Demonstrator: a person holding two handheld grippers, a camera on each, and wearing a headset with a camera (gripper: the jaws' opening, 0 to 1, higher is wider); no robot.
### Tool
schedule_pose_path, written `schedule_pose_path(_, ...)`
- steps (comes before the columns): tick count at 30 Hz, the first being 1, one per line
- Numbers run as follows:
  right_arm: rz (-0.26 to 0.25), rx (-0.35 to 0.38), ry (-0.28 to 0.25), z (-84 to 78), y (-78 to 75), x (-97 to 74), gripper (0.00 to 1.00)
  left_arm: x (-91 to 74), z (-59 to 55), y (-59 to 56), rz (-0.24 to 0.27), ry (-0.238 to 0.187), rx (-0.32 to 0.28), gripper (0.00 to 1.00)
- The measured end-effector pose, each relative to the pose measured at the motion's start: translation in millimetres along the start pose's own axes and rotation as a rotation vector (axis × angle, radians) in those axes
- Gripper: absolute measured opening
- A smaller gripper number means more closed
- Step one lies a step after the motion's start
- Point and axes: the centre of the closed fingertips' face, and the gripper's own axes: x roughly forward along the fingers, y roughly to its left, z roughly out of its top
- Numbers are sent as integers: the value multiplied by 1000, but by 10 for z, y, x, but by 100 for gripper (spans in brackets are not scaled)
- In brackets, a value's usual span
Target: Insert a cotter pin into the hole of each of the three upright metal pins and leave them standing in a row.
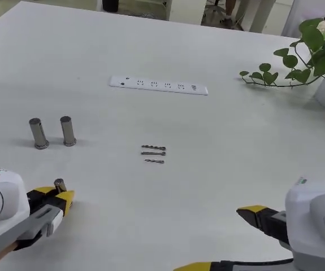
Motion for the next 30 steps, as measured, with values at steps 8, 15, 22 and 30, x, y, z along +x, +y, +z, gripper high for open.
schedule_pose_path(8,6,-9,4,4,8,9,97,1,-1,-7,-1,3,-14,6)
schedule_pose_path(15,5,-10,6,7,3,15,97,1,-8,-39,-14,7,-15,7)
schedule_pose_path(22,-7,-1,9,-6,-26,2,96,-21,-13,-29,-29,17,-16,8)
schedule_pose_path(30,-29,9,12,-9,-75,-5,96,-87,48,-10,-29,6,9,16)
